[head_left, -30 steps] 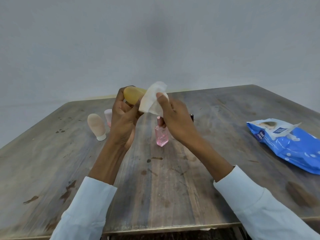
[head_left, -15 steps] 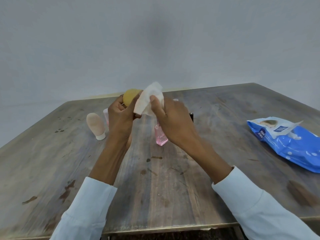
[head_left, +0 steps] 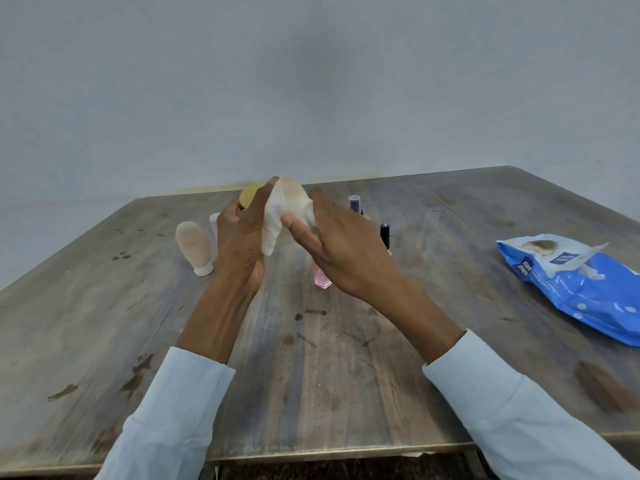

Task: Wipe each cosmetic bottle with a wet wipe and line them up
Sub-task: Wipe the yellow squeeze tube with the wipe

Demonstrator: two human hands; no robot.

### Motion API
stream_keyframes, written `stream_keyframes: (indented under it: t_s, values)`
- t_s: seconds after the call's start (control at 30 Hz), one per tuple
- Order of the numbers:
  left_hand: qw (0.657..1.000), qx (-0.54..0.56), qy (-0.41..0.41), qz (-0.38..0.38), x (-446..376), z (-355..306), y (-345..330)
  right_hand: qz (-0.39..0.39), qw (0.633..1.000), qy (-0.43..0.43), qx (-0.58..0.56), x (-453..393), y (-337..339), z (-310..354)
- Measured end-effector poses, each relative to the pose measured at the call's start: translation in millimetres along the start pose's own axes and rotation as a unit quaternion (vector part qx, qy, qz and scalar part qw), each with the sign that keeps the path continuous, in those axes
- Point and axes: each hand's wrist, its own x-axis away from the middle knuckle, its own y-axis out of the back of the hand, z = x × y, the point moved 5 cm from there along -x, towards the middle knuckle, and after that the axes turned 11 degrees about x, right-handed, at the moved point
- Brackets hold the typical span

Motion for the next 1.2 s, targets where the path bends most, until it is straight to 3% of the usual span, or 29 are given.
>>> stream_keyframes:
  t_s: [0.1,0.17,0.27,0.43,0.5,0.57,0.63,0.73,0.8,0.87,1.0,1.1,1.2]
  values:
    - [0.997,0.034,-0.019,0.063,3,-4,-7,0.003,0.989,-0.053,-0.136,-1,-2,-3]
    - [0.993,0.041,-0.027,0.105,6,-8,-13,0.020,0.957,-0.107,-0.269,0,-4,-4]
    - [0.988,0.047,-0.035,0.142,10,-13,-16,0.085,0.874,-0.186,-0.441,-1,-8,-2]
    - [0.980,0.031,-0.038,0.193,11,-19,-17,0.178,0.706,-0.222,-0.649,-1,-12,6]
    - [0.974,0.012,-0.045,0.221,11,-17,-19,0.203,0.673,-0.231,-0.673,1,-12,1]
    - [0.973,-0.001,-0.049,0.224,12,-14,-21,0.223,0.666,-0.245,-0.668,1,-10,-2]
    - [0.979,-0.003,-0.045,0.197,10,-12,-19,0.209,0.711,-0.266,-0.616,0,-9,-4]
    - [0.990,0.009,-0.037,0.133,7,-9,-14,0.096,0.892,-0.218,-0.385,-2,-3,-9]
    - [0.994,0.020,-0.036,0.101,5,-8,-9,0.026,0.967,-0.126,-0.219,-2,1,-4]
    - [0.996,0.023,-0.043,0.070,6,-8,-8,0.003,0.990,-0.067,-0.127,-1,3,-2]
    - [0.998,0.030,-0.019,0.043,2,-4,-4,-0.011,1.000,-0.001,-0.004,2,0,4]
    - [0.998,0.036,0.023,0.052,-1,2,-3,-0.040,0.999,0.005,0.009,5,3,5]
    - [0.993,0.053,0.079,0.076,4,7,-8,-0.016,0.999,0.010,-0.032,2,4,5]
